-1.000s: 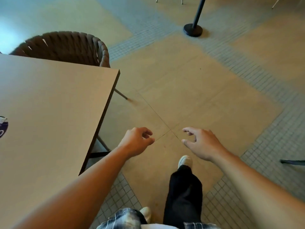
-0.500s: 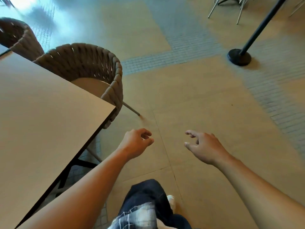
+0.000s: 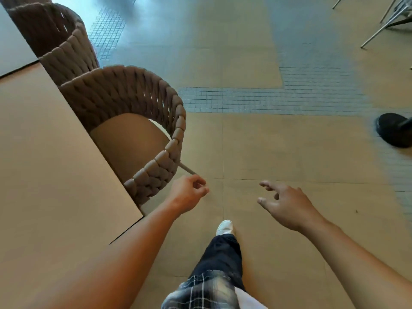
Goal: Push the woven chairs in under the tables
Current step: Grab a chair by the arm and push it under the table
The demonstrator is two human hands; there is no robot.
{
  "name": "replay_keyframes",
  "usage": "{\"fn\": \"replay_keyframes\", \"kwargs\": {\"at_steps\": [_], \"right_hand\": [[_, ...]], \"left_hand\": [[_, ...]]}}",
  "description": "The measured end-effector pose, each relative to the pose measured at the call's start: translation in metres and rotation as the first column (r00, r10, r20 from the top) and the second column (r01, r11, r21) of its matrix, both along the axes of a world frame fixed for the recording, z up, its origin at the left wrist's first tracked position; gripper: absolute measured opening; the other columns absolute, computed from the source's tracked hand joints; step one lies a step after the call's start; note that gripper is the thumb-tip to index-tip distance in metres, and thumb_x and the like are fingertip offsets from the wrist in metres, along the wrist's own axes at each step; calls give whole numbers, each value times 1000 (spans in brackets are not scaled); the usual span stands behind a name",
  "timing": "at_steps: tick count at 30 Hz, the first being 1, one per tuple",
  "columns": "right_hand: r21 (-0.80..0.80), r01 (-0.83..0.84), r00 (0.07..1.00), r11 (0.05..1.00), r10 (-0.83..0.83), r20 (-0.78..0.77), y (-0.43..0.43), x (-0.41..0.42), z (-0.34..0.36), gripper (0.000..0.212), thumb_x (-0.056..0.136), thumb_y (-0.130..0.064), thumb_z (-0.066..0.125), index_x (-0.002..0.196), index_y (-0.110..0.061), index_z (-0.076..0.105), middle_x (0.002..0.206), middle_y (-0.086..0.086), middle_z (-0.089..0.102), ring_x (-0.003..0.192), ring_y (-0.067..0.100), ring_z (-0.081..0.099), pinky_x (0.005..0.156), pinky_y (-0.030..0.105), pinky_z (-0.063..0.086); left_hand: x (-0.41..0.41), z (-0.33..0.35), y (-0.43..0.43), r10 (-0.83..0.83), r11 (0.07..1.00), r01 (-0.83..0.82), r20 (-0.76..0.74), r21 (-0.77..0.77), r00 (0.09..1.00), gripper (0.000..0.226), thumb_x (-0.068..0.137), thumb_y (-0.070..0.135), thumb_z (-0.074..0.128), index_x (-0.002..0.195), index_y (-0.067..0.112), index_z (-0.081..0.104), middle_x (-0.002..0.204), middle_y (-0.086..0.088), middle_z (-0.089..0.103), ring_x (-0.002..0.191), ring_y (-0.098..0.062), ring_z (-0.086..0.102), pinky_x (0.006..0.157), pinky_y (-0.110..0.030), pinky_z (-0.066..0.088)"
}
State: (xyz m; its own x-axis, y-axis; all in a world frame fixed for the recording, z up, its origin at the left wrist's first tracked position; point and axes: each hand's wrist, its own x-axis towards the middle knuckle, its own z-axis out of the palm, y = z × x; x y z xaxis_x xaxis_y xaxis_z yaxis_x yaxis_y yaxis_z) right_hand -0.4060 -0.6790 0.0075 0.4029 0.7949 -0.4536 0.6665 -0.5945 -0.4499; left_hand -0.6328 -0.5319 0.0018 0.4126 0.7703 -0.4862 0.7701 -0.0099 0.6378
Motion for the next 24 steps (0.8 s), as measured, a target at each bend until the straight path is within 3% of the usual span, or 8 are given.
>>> {"fn": "replay_keyframes", "kwargs": {"at_steps": [4,12,16,19,24], "right_hand": [[-30,-110,994,993,110,-11,73,43,3,51,88,-49,62,137,-42,49,139,-8,55,124,19,50,100,37,42],[-65,-358,934,931,358,-11,202,107,0,58,88,-48,65,142,-38,46,141,-5,54,127,18,50,102,35,42],[-55,-465,885,884,464,-29,266,136,-6,58,89,-46,65,143,-38,45,144,-5,52,129,18,49,102,35,42],[-42,-577,816,815,576,-44,319,163,-10,58,90,-45,65,143,-38,44,145,-7,50,131,17,47,102,35,42],[-18,-751,661,660,750,-26,392,199,-13,55,88,-48,64,140,-41,46,139,-9,55,123,16,51,97,35,45]], "left_hand": [[33,-4,49,121,991,-123,-41,-49,992,21,89,29,67,108,19,69,102,2,70,90,-9,62,71,-19,48],[68,-13,125,344,928,-350,-74,-123,936,26,88,33,67,112,21,67,103,4,69,95,-11,64,77,-28,55],[89,-18,152,468,874,-475,-89,-101,879,27,88,32,67,112,20,67,104,2,70,92,-10,63,68,-21,50],[118,-15,173,579,806,-588,-114,-72,807,25,88,32,66,110,20,67,103,4,70,89,-8,61,58,-14,39],[158,-10,201,769,631,-775,-109,-30,630,22,84,31,69,104,23,70,96,6,71,90,-9,63,68,-21,48]]}}
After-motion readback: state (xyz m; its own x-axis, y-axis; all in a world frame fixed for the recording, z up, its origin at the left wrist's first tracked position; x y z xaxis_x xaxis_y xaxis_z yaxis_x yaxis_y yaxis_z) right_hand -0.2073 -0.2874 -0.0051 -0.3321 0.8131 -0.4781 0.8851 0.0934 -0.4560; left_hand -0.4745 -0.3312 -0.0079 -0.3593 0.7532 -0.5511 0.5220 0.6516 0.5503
